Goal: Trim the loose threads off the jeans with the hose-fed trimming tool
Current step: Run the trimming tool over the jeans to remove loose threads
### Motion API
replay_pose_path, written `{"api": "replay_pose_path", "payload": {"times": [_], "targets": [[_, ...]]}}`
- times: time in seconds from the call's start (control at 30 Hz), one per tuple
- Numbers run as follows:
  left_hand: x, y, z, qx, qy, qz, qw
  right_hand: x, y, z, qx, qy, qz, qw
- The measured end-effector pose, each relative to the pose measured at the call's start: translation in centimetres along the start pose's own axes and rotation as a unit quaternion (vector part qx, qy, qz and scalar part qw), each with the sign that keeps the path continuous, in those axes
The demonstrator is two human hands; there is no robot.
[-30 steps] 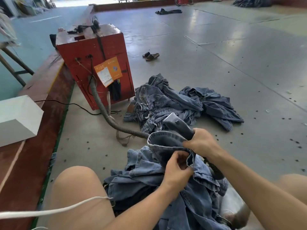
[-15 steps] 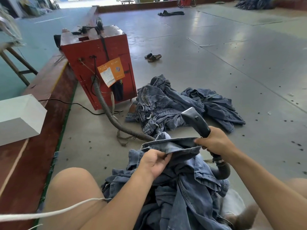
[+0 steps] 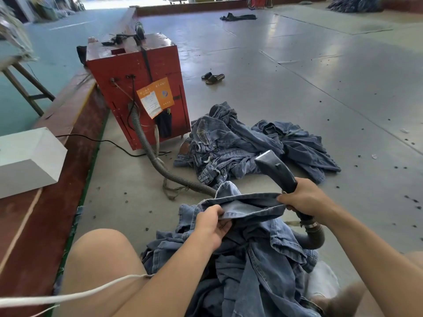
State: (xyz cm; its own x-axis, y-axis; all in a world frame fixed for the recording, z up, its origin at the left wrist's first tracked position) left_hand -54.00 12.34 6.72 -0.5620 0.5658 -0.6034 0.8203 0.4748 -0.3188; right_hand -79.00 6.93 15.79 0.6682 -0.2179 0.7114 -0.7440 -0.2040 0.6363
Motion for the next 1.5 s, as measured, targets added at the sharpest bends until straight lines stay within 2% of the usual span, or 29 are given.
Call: {"api": "replay_pose_path", "payload": {"times": [0.07,0.17,0.23,0.33,0.4,0.5,0.57,0.63,0.73,0.8,0.87,0.97,1.07,1.2,1.3,1.37,1.5], "targets": [[-0.1,0.4,0.2,-0.021,-0.021,0.013,0.999,0.7,0.0,-0.5,0.064,0.032,-0.05,0.996],[-0.4,-0.8,0.1,0.071,-0.056,-0.007,0.996,1.7,-0.6,-1.6,0.19,0.089,-0.14,0.968],[-0.6,-1.4,-0.2,0.116,-0.062,-0.028,0.991,1.7,-1.0,-2.2,0.212,0.101,-0.205,0.95],[-0.9,-1.0,0.4,0.087,-0.134,0.063,0.985,1.7,-0.7,-2.3,0.145,0.105,-0.22,0.959],[-1.3,-0.4,0.9,0.043,-0.207,0.157,0.965,2.6,0.0,-2.5,0.08,0.152,-0.193,0.966],[-2.0,0.0,0.7,-0.018,-0.283,0.214,0.935,3.9,1.5,-3.3,-0.033,0.212,-0.14,0.967],[-2.4,0.2,0.4,-0.061,-0.319,0.242,0.914,4.4,1.8,-4.2,-0.054,0.237,-0.114,0.963],[-2.5,0.0,0.1,-0.065,-0.335,0.231,0.911,5.0,1.2,-5.2,-0.038,0.259,-0.126,0.957],[-2.0,-0.8,0.3,-0.039,-0.306,0.2,0.93,5.4,-0.7,-5.7,0.0,0.257,-0.173,0.951],[-1.2,-1.3,0.7,-0.014,-0.239,0.126,0.963,5.0,-1.7,-5.0,0.008,0.232,-0.196,0.953],[-0.4,-1.8,1.1,0.052,-0.147,0.016,0.988,4.4,-2.1,-3.9,-0.001,0.198,-0.222,0.955],[-0.2,-2.8,0.5,0.156,-0.065,-0.082,0.982,3.6,-1.8,-2.3,-0.02,0.133,-0.243,0.961],[-0.5,-2.9,0.2,0.177,-0.069,-0.088,0.978,3.2,-0.6,-1.5,-0.028,0.096,-0.224,0.969],[-1.4,-2.4,0.7,0.142,-0.089,-0.049,0.985,4.4,0.9,-2.6,-0.007,0.148,-0.136,0.98],[-1.2,-2.5,0.4,0.165,-0.08,-0.044,0.982,5.1,-0.1,-3.6,0.033,0.161,-0.201,0.966],[-0.6,-2.7,0.1,0.197,-0.055,-0.056,0.977,4.8,-1.0,-3.2,0.028,0.142,-0.248,0.958],[-0.7,-2.8,0.0,0.225,-0.055,-0.036,0.972,4.6,-0.7,-2.1,0.013,0.112,-0.2,0.973]]}}
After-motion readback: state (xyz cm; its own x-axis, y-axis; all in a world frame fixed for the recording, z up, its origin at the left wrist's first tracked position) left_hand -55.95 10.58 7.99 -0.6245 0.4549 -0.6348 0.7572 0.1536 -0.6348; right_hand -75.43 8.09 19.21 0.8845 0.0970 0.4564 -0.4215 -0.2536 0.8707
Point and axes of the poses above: each hand's wrist, its own z-axis towards the middle knuckle, its own y-axis out of the back of the hand, x = y × z, the point moved 5 cm from there along z, towards the middle knuckle, and after that the axes turned 1 degree about x, right-handed, at the moved point
